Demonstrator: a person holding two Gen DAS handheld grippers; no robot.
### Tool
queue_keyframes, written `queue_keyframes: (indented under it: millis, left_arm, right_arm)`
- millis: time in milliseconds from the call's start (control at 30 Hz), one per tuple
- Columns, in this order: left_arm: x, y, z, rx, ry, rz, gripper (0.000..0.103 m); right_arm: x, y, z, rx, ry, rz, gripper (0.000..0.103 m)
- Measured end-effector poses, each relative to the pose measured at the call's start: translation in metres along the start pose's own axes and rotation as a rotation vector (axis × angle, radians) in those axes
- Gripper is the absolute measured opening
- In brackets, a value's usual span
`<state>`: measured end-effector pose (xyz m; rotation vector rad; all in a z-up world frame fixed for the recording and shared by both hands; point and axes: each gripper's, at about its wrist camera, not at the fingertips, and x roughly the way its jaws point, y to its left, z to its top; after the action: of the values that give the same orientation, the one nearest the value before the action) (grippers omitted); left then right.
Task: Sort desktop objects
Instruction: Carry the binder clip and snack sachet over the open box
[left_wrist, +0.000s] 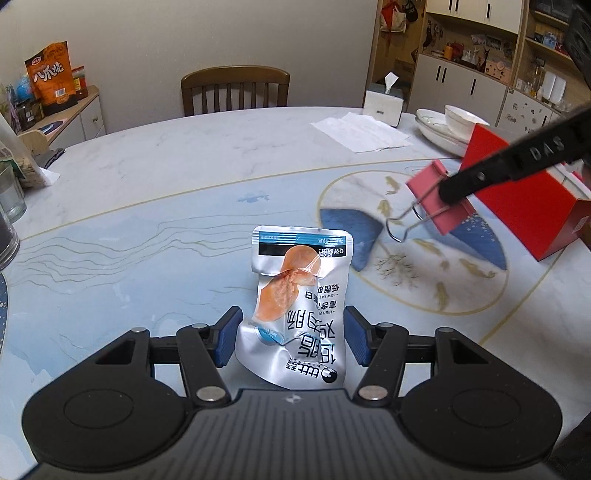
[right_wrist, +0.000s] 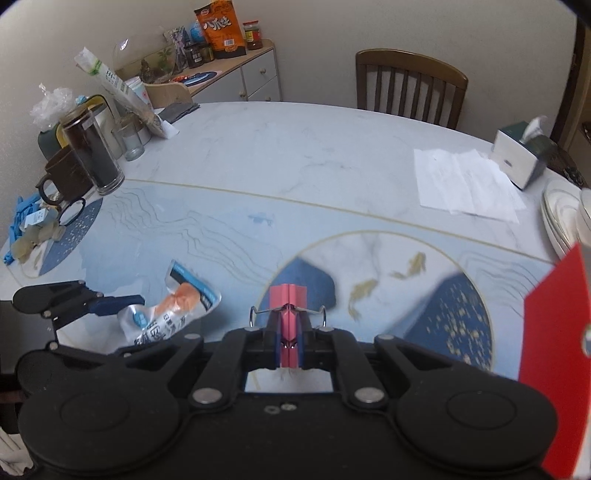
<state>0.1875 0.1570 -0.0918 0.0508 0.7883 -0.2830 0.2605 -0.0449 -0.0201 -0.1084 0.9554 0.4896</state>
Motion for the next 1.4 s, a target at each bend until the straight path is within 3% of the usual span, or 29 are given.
queue_keyframes:
  millis: [267,600,1000,1400]
  left_arm:
    - [-0.018,-0.040,0.018,0.003,-0.028,-0.013,0.058]
    - [-0.029,-0.125,0.047,0.072,-0.072,-0.068,0.058]
    - [-0.017,-0.224,0.090,0.182,-0.119,-0.142,0.058]
    - [0.009,-0.304,0.124,0.269,-0.139,-0.188,0.058]
  right_arm:
    - [-0.043,-0.029,-0.026,0.042,-0.044,0.002,0.007]
    - [-0.102,-0.083,-0.053,0.079,-0.118,-0.022,0.007]
    - [-0.160,-0.162,-0.080,0.133,-0.206,-0.063,0.007]
    - [-0.192,-0.239,-0.103,0.188,-0.244,-0.135,0.007]
